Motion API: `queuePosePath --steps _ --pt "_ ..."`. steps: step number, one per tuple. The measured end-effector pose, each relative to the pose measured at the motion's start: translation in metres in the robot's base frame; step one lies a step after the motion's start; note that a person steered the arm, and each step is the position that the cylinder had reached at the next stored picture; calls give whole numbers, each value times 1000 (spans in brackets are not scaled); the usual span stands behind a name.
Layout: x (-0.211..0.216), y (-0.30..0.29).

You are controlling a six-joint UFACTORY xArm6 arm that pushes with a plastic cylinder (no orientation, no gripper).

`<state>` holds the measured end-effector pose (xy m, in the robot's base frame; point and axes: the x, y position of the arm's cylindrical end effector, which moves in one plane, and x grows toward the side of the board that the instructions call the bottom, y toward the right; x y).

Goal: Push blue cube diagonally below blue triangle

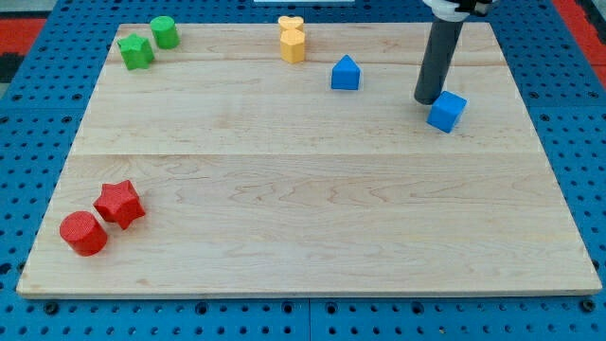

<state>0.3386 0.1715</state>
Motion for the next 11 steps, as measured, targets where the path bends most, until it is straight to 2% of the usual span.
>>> queuePosePath --steps 1,2,3,4,5,6,7,8,9,11 --pt "-1 34" --pt "67 1" --pt "77 -48" --pt "57 -96" --pt "117 -76" --pt "109 -43" --pt "72 -42" --pt "94 -15" --pt "129 -31" --pt "103 39"
